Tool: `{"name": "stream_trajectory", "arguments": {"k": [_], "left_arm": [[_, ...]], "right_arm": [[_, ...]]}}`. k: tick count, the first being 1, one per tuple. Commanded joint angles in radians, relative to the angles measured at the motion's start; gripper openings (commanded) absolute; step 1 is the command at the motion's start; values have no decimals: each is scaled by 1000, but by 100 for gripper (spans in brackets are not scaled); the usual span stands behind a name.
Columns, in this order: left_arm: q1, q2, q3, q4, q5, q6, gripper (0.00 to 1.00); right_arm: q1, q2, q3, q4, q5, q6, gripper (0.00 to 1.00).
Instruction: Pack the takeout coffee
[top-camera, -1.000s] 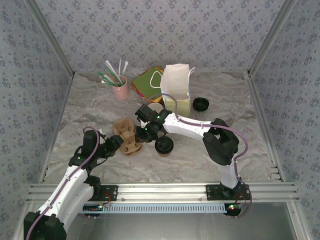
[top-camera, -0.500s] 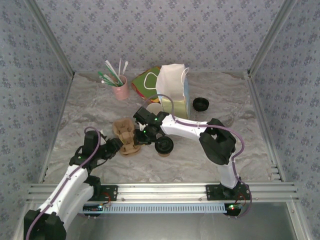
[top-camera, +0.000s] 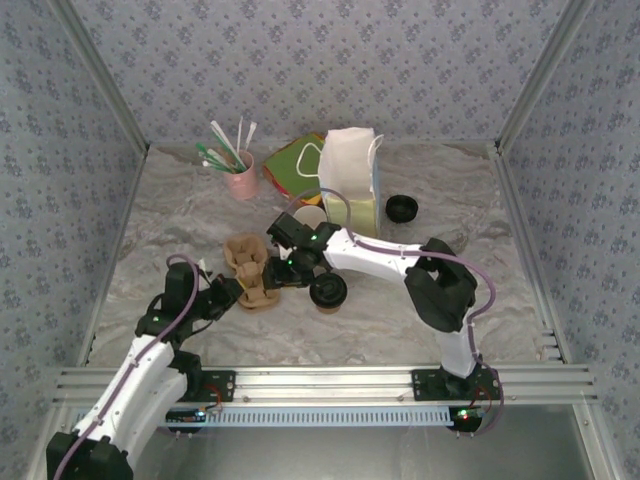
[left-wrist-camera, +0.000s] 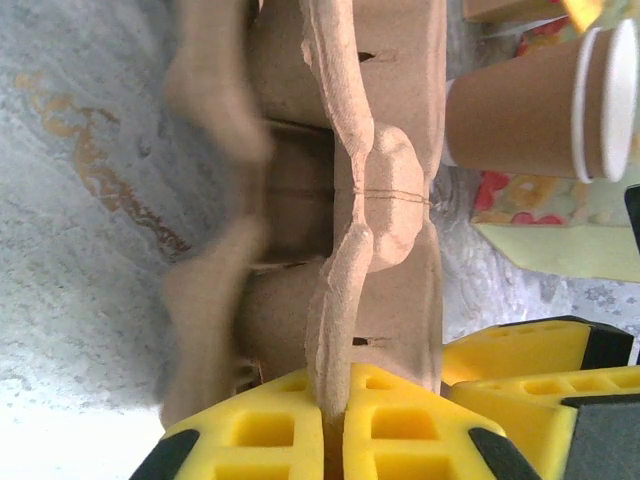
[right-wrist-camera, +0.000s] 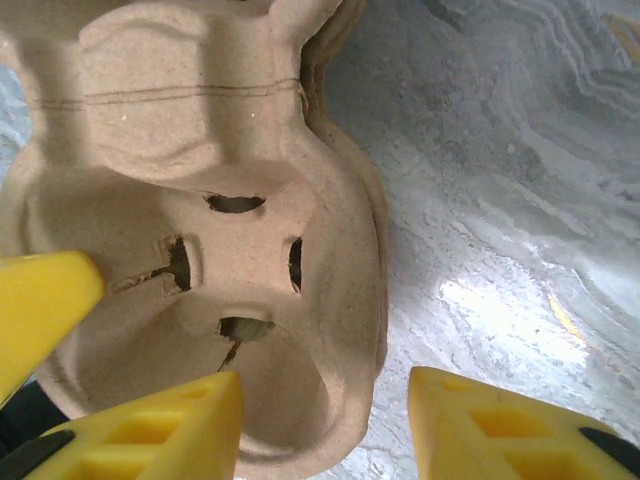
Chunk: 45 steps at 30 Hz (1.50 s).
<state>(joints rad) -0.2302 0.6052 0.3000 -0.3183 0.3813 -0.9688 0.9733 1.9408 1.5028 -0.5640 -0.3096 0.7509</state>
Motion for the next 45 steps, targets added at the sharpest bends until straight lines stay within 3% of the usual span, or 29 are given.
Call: {"name": "stream_trajectory", "arguments": {"k": [1,14,27,33,45], "left_arm": [[-4,-49,6,14,4,15,8],[-4,-105,29,6,-1,7,9],[-4,-33,261,-62,-2,19,10],[-4,60,427,-66,53,46,10],[-68,134,536,-64,98,77,10]], "right_arm": [[-1,-71,25,-33,34,-7,50],[-5,-108,71,-85,53,-26,55],[12,-128,356,-308,172,-114,58],[3,-174,448,-431,262,-183,54],[-36,-197,416,-381,222,-186,49]]}}
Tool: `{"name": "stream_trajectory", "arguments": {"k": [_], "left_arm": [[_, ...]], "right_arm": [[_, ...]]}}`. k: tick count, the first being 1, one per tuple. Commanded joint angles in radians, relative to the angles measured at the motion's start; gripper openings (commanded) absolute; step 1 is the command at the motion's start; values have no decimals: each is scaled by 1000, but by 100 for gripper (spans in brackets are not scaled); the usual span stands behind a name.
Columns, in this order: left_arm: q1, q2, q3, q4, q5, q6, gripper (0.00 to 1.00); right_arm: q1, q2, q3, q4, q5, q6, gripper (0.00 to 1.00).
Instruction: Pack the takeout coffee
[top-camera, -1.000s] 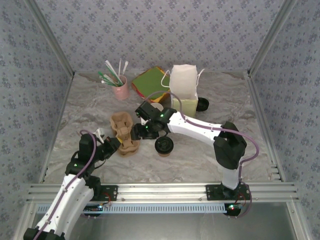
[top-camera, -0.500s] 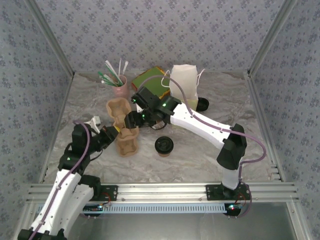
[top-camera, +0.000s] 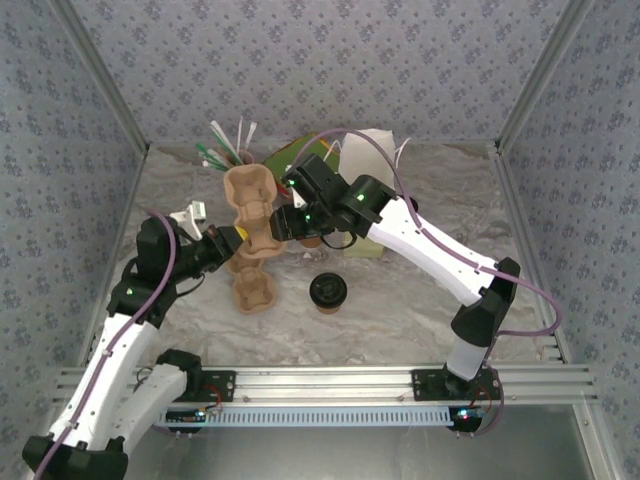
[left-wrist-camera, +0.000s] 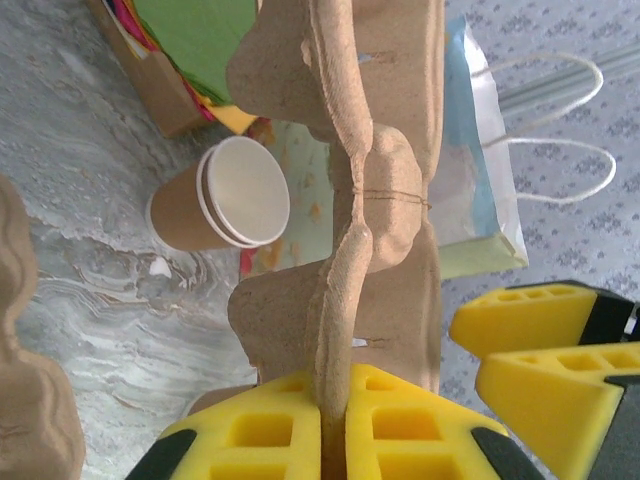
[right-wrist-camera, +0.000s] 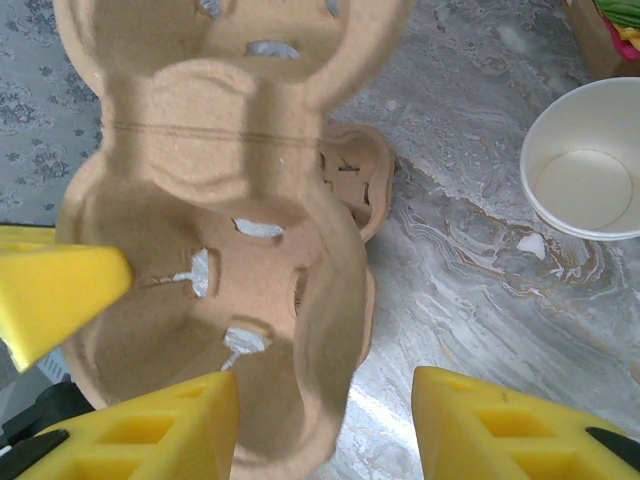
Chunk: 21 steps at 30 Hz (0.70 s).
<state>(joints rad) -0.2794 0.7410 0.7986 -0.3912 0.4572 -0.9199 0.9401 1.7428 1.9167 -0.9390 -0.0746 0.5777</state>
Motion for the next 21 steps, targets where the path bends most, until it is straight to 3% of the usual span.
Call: {"name": "stream_trajectory", "arguments": {"k": [1,14,21], "left_arm": [[-25,-5,37,11,19,29,10],[-41,-25,25,32,2,32,10],[-49,-15,24,43,12,45,9]], "right_arm": [[-5,7,1,-2,-16,-9,48],[-48,40,-23,-1,-144,98,40],[-72,28,-58,28,-232,107,28]]}}
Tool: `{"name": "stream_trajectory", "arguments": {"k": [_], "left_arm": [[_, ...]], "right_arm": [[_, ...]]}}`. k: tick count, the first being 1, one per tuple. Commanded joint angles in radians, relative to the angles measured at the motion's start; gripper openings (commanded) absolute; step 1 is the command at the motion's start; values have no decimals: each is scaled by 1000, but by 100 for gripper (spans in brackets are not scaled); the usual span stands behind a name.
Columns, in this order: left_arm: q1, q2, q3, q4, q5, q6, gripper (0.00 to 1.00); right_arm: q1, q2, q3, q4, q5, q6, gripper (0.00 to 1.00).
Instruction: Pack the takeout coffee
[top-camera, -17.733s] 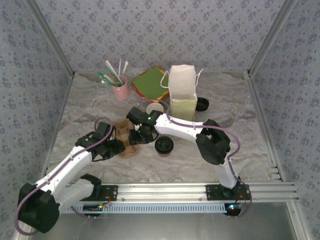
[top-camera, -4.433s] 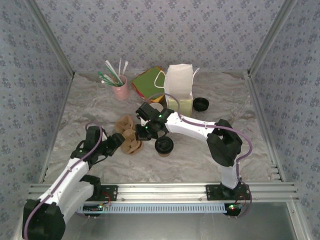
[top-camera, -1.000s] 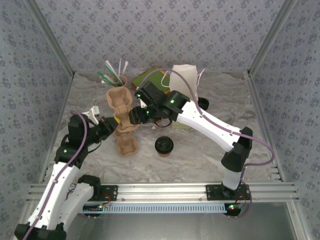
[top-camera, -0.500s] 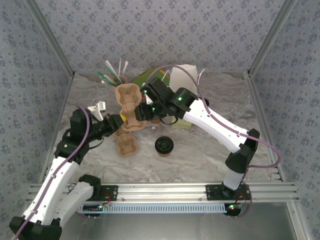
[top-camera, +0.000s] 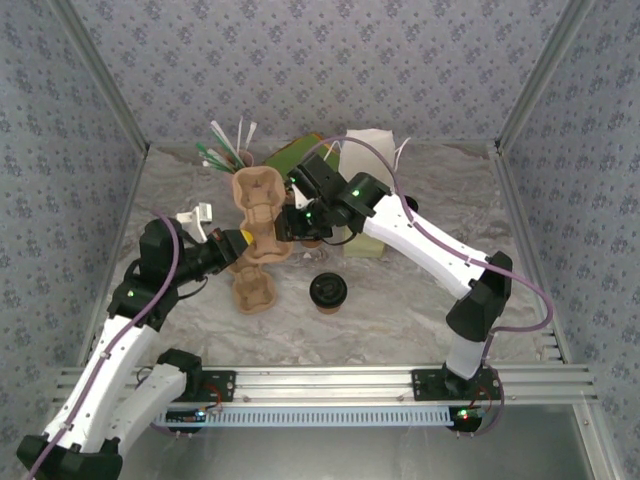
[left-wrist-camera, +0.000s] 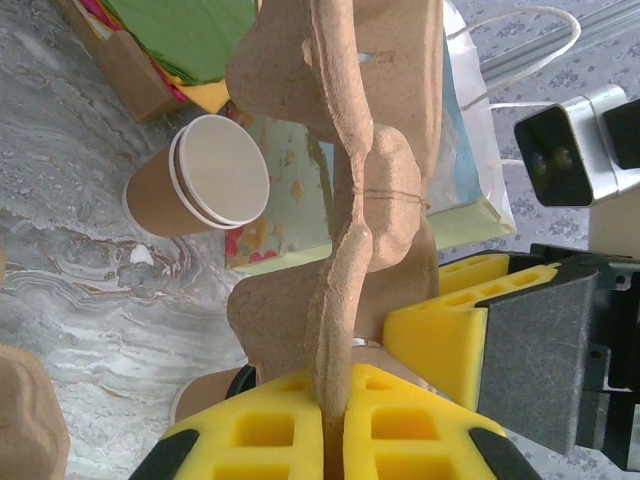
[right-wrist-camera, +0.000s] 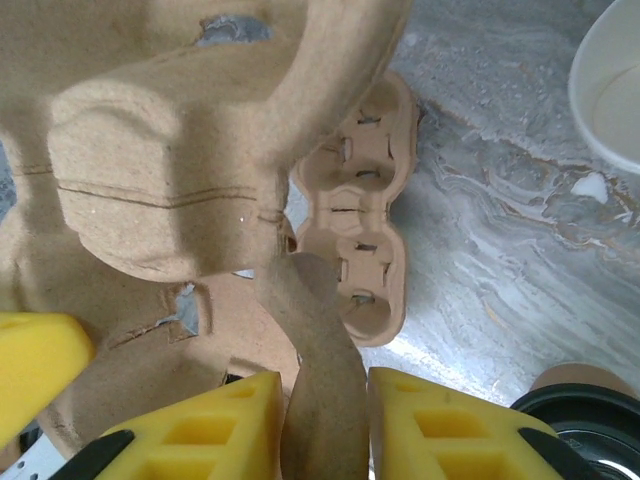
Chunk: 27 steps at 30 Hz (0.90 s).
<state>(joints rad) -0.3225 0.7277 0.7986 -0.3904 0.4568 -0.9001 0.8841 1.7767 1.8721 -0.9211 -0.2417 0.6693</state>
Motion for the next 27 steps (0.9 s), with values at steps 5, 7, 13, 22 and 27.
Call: {"name": "stream_trajectory", "arguments": {"k": [5,7,13,22,27], "left_arm": [[-7,1,19,45,20,28,9],[-10,3,19,48,24,27,9],[-18,9,14,52,31,31,9],[-20,10,35,29,19,44,20],[-20,24,91,-5,5,64,61]], "right_arm": [[-27,-7,-21,8,-113,21,28],[-30,-6,-26,11,-128,21,27],[-30,-7,-34,18,-139,21,13],[-28,-57,-39,13,-86,18,5],[-42,-113,-40,2,-54,24,5]]}}
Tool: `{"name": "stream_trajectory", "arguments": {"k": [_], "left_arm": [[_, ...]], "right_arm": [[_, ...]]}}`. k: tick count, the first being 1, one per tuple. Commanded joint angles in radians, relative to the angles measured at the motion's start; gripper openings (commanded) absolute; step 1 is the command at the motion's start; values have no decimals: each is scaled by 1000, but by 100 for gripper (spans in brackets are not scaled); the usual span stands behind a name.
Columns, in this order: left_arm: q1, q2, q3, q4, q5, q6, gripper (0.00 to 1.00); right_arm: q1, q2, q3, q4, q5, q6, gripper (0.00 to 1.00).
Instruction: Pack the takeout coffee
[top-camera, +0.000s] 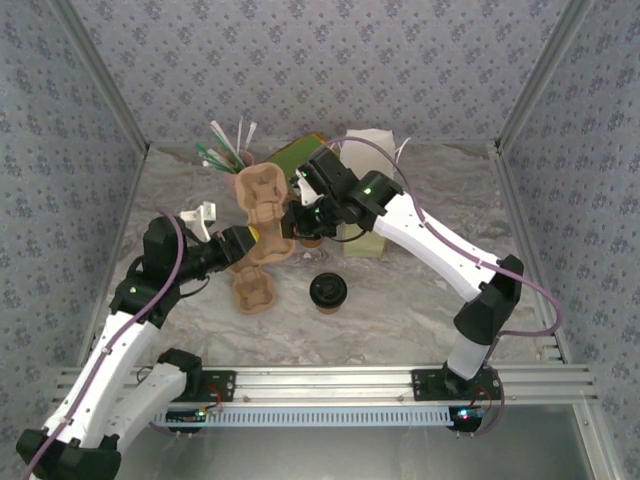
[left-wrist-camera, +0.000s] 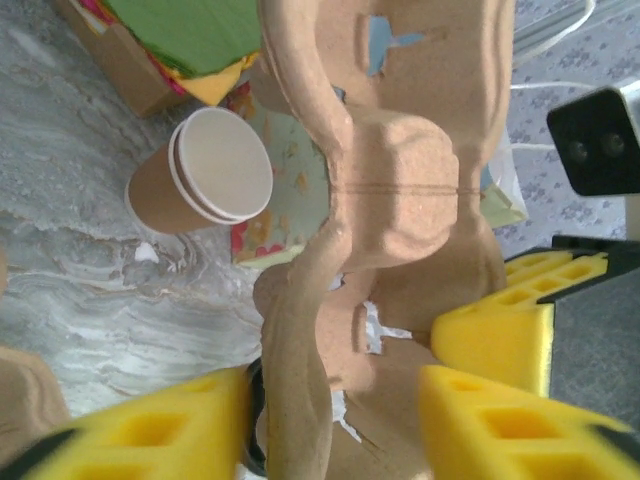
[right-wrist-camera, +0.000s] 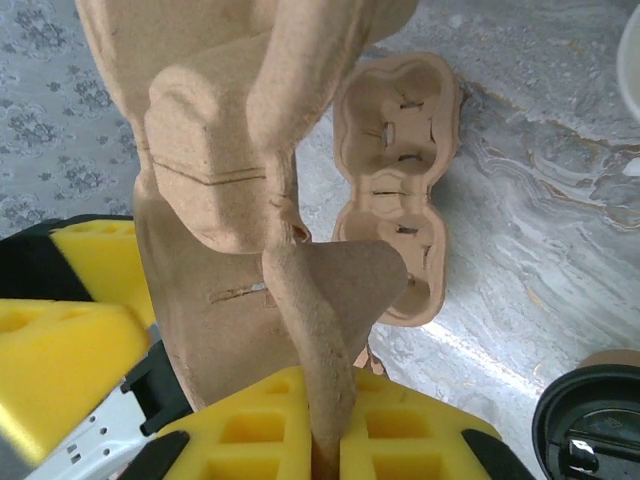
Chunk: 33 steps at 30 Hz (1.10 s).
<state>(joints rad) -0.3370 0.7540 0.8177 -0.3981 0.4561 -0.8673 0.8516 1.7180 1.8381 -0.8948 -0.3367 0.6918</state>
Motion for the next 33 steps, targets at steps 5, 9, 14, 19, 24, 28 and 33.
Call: {"name": "stream_trajectory", "arguments": {"k": [5,9,14,19,24,28,33], "left_arm": [[-5,23,140,-21,7,39,80],[-6,52,181,-18,25,33,100],[-14,80,205,-5,30,30,100],[-41,109,220,2,24,30,100],[-69,134,236,-3,19,36,100],[-107,148,242,-10,-2,46,100],[-134,149,229,-8,-17,47,100]], "right_arm": [[-40,-131,2,-57,65,11,5],[-89,-193,20,-88,88,6,5],[-167,-263,64,-156,139,-22,6],[-266,-309,103,-226,209,-55,7],[-369,-309,118,-271,245,-99,8],[-407,-267,143,-320,310,-124,8],[-414,-162,243,-402,396,-133,8]]}}
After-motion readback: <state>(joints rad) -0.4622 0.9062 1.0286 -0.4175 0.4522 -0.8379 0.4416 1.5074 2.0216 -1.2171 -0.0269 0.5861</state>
